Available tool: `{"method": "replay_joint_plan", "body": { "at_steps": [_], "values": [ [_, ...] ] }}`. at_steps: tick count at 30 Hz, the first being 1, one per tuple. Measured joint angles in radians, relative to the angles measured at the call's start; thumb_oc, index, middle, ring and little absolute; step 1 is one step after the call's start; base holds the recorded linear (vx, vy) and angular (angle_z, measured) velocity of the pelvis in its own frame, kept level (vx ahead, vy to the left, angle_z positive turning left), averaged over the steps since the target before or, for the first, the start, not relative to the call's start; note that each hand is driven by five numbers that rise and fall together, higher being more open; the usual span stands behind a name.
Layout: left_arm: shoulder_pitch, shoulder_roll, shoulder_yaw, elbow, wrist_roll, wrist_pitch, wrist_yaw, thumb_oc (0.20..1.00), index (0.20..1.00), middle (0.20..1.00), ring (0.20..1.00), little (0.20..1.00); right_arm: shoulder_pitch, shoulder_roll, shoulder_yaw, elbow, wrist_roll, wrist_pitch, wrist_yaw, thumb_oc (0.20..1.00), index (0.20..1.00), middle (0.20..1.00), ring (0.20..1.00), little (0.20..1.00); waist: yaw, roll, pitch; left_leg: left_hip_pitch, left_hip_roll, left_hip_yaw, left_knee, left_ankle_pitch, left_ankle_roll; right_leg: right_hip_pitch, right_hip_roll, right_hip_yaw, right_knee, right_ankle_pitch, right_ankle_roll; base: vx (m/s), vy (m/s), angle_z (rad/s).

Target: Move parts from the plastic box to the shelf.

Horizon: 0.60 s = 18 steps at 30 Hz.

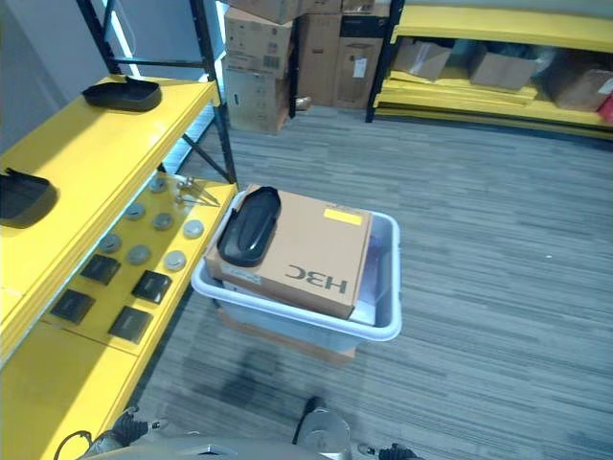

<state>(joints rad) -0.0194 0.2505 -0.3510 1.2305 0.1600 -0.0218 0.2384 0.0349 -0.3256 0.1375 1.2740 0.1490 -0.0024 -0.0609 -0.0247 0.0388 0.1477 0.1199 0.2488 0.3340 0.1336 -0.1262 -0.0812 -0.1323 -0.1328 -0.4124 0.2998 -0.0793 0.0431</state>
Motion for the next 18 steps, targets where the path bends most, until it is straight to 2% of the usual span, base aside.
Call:
{"method": "replay_joint_plan", "body": {
  "at_steps": [1, 2, 3, 4, 5, 6, 7, 8, 9, 10, 11, 12, 13, 14, 15, 16, 18],
  "values": [
    [-0.006, -0.001, 0.0, 0.002, -0.001, -0.006, 0.003, 1.0, 1.0, 1.0, 1.0, 1.0, -0.004, 0.0, 0.001, 0.0, 0.0, -0.001, 0.008, 1.0, 1.0, 1.0, 1.0, 1.0, -0.001, -0.01, -0.006, -0.002, 0.014, 0.004, 0.014, 0.003, 0.002, -0.016, 0.003, -0.005, 0.038, -0.031, -0.011, 0.12, -0.229, -0.06],
    [-0.006, 0.0, 0.0, 0.008, -0.002, -0.013, 0.011, 1.0, 1.0, 1.0, 1.0, 1.0, -0.013, 0.002, 0.004, 0.0, -0.001, -0.001, 0.012, 1.0, 1.0, 1.0, 1.0, 1.0, 0.001, -0.023, -0.006, -0.006, 0.024, -0.004, 0.051, 0.03, -0.035, -0.022, 0.013, -0.006, 0.054, -0.049, -0.027, 0.09, -0.22, -0.16],
    [-0.008, 0.001, 0.0, 0.008, -0.002, -0.018, 0.019, 1.0, 1.0, 1.0, 1.0, 1.0, -0.017, 0.006, 0.007, 0.0, -0.002, 0.002, 0.017, 1.0, 1.0, 1.0, 1.0, 1.0, 0.011, -0.045, -0.008, -0.022, 0.035, -0.014, 0.109, 0.06, -0.058, -0.019, 0.017, 0.005, 0.052, -0.057, -0.039, 0.0, -0.192, -0.29],
    [-0.007, 0.002, 0.0, 0.008, -0.005, -0.02, 0.022, 1.0, 1.0, 1.0, 1.0, 1.0, -0.024, 0.007, 0.009, 0.0, -0.003, 0.006, 0.018, 1.0, 1.0, 1.0, 1.0, 1.0, 0.024, -0.054, -0.01, -0.067, 0.045, -0.056, 0.2, 0.102, -0.086, -0.005, 0.031, 0.018, 0.021, -0.052, -0.049, -0.02, -0.123, -0.41],
    [0.0, -0.001, 0.0, 0.008, -0.012, -0.02, 0.026, 1.0, 1.0, 1.0, 1.0, 1.0, -0.033, 0.004, 0.009, 0.0, -0.003, 0.009, 0.018, 1.0, 1.0, 1.0, 1.0, 1.0, 0.033, -0.068, -0.012, -0.143, 0.047, -0.133, 0.327, 0.168, -0.095, 0.024, 0.049, 0.028, -0.027, -0.022, -0.078, -0.03, -0.039, -0.4],
    [-0.002, 0.011, 0.013, 0.006, -0.021, -0.021, 0.035, 1.0, 1.0, 1.0, 1.0, 1.0, -0.042, 0.002, 0.016, 0.0, -0.003, 0.013, 0.018, 1.0, 1.0, 1.0, 1.0, 1.0, 0.051, -0.099, -0.015, -0.238, 0.038, -0.213, 0.466, 0.283, -0.104, 0.037, 0.056, 0.046, -0.065, 0.019, -0.119, 0.05, 0.055, -0.45],
    [-0.008, 0.02, 0.019, -0.002, -0.026, -0.02, 0.044, 1.0, 1.0, 1.0, 1.0, 1.0, -0.056, 0.0, 0.03, 0.002, 0.0, 0.022, 0.017, 1.0, 1.0, 1.0, 1.0, 1.0, 0.066, -0.109, -0.009, -0.319, 0.016, -0.275, 0.577, 0.308, -0.12, 0.052, 0.05, 0.063, -0.111, 0.032, -0.109, 0.08, 0.149, -0.56],
    [-0.004, 0.018, 0.023, -0.005, -0.032, -0.02, 0.046, 1.0, 1.0, 1.0, 1.0, 1.0, -0.072, -0.009, 0.049, 0.006, 0.001, 0.03, 0.015, 1.0, 1.0, 1.0, 1.0, 1.0, 0.075, -0.106, -0.004, -0.352, -0.007, -0.297, 0.6, 0.265, -0.114, 0.071, 0.054, 0.07, -0.147, 0.046, -0.097, 0.12, 0.23, -0.53],
    [0.003, 0.011, 0.027, -0.005, -0.041, -0.019, 0.046, 1.0, 1.0, 1.0, 1.0, 1.0, -0.101, -0.019, 0.056, 0.006, 0.001, 0.042, 0.015, 1.0, 1.0, 1.0, 1.0, 1.0, 0.073, -0.097, 0.005, -0.376, -0.039, -0.305, 0.548, 0.22, -0.097, 0.089, 0.065, 0.081, -0.192, 0.061, -0.074, 0.16, 0.308, -0.57],
    [0.009, 0.004, 0.027, -0.004, -0.042, -0.019, 0.048, 1.0, 1.0, 1.0, 1.0, 1.0, -0.109, -0.027, 0.057, 0.01, 0.001, 0.052, 0.015, 1.0, 1.0, 1.0, 1.0, 1.0, 0.079, -0.081, 0.003, -0.342, -0.071, -0.284, 0.306, 0.205, -0.085, 0.104, 0.076, 0.095, -0.249, 0.074, -0.054, 0.2, 0.323, -0.63],
    [0.015, 0.001, 0.026, -0.002, -0.044, -0.018, 0.048, 1.0, 1.0, 1.0, 1.0, 1.0, -0.128, -0.029, 0.058, 0.011, 0.001, 0.056, 0.015, 1.0, 1.0, 1.0, 1.0, 1.0, 0.082, -0.064, 0.005, -0.303, -0.083, -0.253, 0.096, 0.217, -0.078, 0.115, 0.084, 0.092, -0.284, 0.08, -0.041, 0.17, 0.28, -0.65],
    [0.014, -0.006, 0.026, 0.003, -0.05, -0.016, 0.048, 1.0, 1.0, 1.0, 1.0, 1.0, -0.139, -0.032, 0.057, 0.016, 0.001, 0.052, 0.011, 1.0, 1.0, 1.0, 1.0, 1.0, 0.077, -0.026, 0.006, -0.294, -0.072, -0.243, -0.068, 0.261, -0.097, 0.123, 0.099, 0.064, -0.287, 0.085, -0.013, 0.13, 0.237, -0.38],
    [-0.001, -0.009, 0.027, 0.009, -0.05, -0.014, 0.047, 1.0, 1.0, 1.0, 1.0, 1.0, -0.139, -0.034, 0.054, 0.015, 0.001, 0.052, 0.006, 1.0, 1.0, 1.0, 1.0, 1.0, 0.066, -0.003, 0.019, -0.282, -0.05, -0.247, -0.161, 0.317, -0.122, 0.123, 0.114, 0.039, -0.281, 0.094, -0.058, 0.07, 0.245, -0.14],
    [-0.005, -0.015, 0.027, 0.006, -0.05, -0.01, 0.042, 1.0, 1.0, 1.0, 1.0, 1.0, -0.129, -0.033, 0.054, 0.011, 0.002, 0.057, 0.0, 1.0, 1.0, 1.0, 1.0, 1.0, 0.059, 0.013, 0.029, -0.282, -0.031, -0.244, -0.162, 0.336, -0.108, 0.149, 0.124, 0.043, -0.288, 0.087, -0.066, 0.05, 0.197, -0.22],
    [0.003, -0.015, 0.025, 0.004, -0.049, -0.009, 0.04, 1.0, 1.0, 1.0, 1.0, 1.0, -0.109, -0.029, 0.055, 0.011, 0.006, 0.053, -0.015, 1.0, 1.0, 1.0, 1.0, 1.0, 0.062, 0.006, 0.027, -0.269, -0.037, -0.241, -0.149, 0.326, -0.098, 0.152, 0.116, 0.054, -0.286, 0.082, -0.064, 0.04, 0.189, -0.35],
    [0.008, -0.014, 0.024, 0.005, -0.049, -0.008, 0.039, 1.0, 1.0, 1.0, 1.0, 1.0, -0.107, -0.027, 0.055, 0.009, 0.014, 0.047, -0.02, 1.0, 1.0, 1.0, 1.0, 1.0, 0.062, -0.001, 0.024, -0.261, -0.044, -0.245, -0.132, 0.323, -0.1, 0.156, 0.104, 0.055, -0.287, 0.078, -0.075, 0.02, 0.112, -0.4],
    [0.015, -0.018, 0.014, 0.001, -0.049, -0.009, 0.039, 1.0, 1.0, 1.0, 1.0, 1.0, -0.081, -0.028, 0.052, 0.004, 0.031, 0.026, -0.039, 1.0, 1.0, 1.0, 1.0, 1.0, 0.051, -0.002, 0.023, -0.238, -0.06, -0.246, -0.094, 0.322, -0.1, 0.165, 0.095, 0.057, -0.292, 0.082, -0.068, 0.03, 0.166, -0.14]
  ]
}}
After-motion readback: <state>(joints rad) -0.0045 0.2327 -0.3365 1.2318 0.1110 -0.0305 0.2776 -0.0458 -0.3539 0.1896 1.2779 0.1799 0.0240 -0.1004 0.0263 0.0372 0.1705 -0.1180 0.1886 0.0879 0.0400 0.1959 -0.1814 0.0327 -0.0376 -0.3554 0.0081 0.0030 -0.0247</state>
